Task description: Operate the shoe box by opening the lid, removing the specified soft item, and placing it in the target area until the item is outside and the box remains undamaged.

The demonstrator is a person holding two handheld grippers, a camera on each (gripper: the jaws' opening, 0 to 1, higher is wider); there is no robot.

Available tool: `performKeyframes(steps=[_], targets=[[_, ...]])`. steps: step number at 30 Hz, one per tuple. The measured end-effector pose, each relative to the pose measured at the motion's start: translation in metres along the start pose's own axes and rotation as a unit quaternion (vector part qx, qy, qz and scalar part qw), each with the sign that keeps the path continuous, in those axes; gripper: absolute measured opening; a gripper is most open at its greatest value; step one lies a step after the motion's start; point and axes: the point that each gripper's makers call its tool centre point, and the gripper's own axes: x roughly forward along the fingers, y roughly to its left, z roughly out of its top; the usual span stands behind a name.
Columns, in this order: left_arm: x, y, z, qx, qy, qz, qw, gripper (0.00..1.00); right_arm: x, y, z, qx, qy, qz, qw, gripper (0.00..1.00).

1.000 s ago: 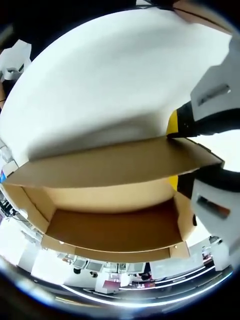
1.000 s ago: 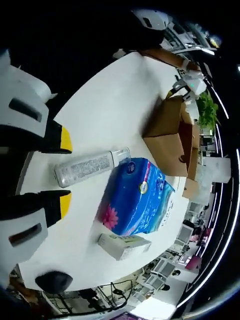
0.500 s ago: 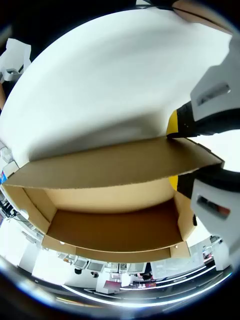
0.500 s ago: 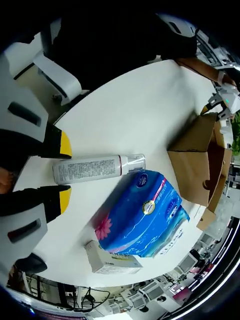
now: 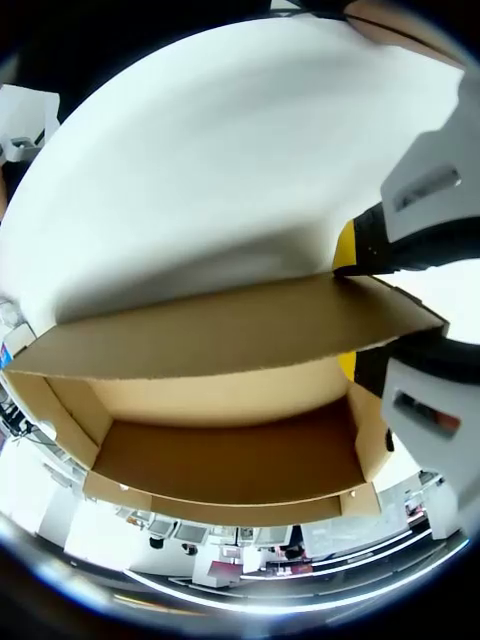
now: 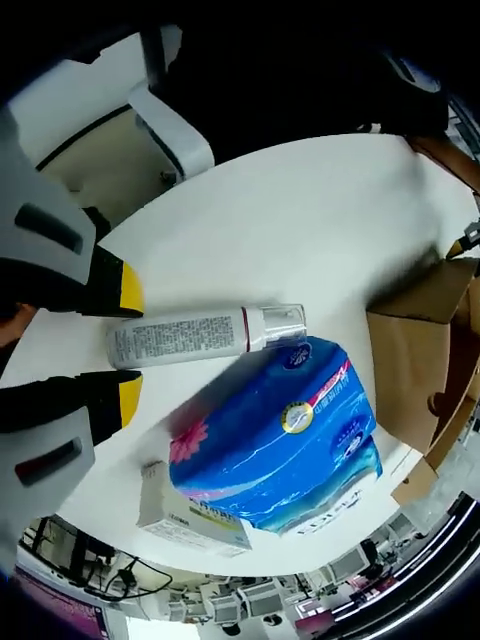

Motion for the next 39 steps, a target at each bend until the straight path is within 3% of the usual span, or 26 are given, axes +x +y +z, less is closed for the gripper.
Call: performKeyframes(steps=[9, 22, 33, 39], targets=[[0.000, 0.000, 0.000, 0.000, 0.000, 0.000, 1.0000, 0.20, 0.005, -0.013, 0.004, -0.087, 0.016, 0.031, 0.9956, 0.21], [0.000, 0.000, -0.001, 0.002, -0.001, 0.000, 1.0000, 0.20, 0.009, -0.025, 0.009, -0.142, 0.041, 0.046, 0.9879, 0.21], [0.000, 0.000, -0.001, 0.004, -0.004, 0.001, 1.0000, 0.20, 0.013, -0.032, 0.011, -0.194, 0.054, 0.044, 0.9785, 0.21], [0.001, 0.000, -0.001, 0.003, -0.002, 0.001, 1.0000, 0.20, 0.013, -0.036, 0.012, -0.204, 0.053, 0.036, 0.9770, 0.21]])
